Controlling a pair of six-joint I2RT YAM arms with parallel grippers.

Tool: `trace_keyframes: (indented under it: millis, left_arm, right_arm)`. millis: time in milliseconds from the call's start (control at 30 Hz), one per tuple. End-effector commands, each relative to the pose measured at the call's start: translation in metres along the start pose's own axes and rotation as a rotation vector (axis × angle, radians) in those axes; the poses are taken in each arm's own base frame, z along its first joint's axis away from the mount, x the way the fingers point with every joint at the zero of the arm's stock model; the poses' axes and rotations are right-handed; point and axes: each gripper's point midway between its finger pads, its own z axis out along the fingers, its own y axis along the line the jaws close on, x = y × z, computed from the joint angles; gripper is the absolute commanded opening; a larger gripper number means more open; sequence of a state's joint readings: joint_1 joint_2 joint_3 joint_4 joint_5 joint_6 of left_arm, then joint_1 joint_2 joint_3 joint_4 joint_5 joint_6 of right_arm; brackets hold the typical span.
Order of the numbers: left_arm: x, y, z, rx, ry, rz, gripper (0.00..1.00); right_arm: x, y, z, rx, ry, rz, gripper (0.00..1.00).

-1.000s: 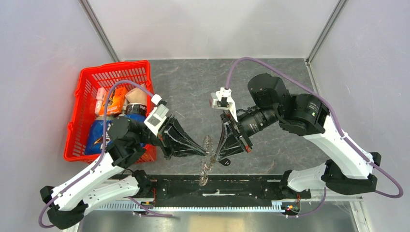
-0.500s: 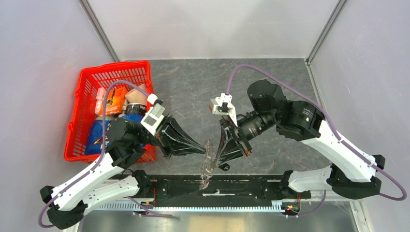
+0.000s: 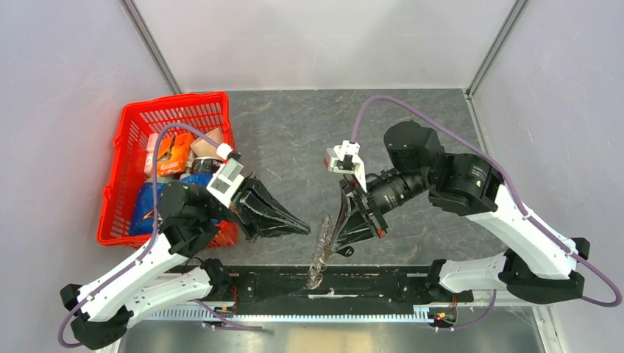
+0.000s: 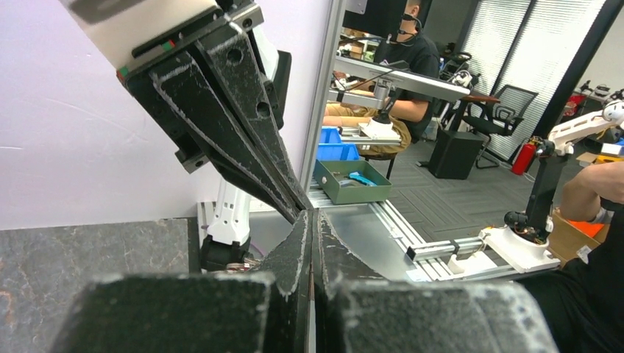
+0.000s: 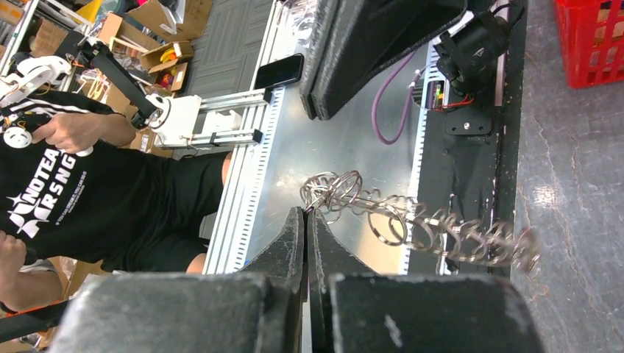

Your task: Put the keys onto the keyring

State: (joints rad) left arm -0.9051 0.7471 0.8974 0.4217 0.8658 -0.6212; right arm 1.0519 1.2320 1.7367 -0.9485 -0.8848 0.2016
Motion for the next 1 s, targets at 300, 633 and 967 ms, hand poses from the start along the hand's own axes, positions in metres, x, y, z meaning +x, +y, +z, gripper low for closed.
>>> trace_keyframes:
  millis: [300,633,967]
  left_arm:
    - [0.011,0.002,0.009,0.066,0.093,-0.065,0.42]
    - [0.015,-0.002,0.007,0.085,0.116,-0.074,0.42]
    - [0.017,-0.002,0.004,0.070,0.127,-0.069,0.42]
  right_arm:
    - [-0.024,0.021,-0.007,-0.053,-0.018,-0.078,0.00]
    - [-0.021,0.017,-0.007,-0.032,-0.004,-0.077,0.00]
    - [-0.022,0.015,-0.008,-0.013,-0.003,-0.077,0.00]
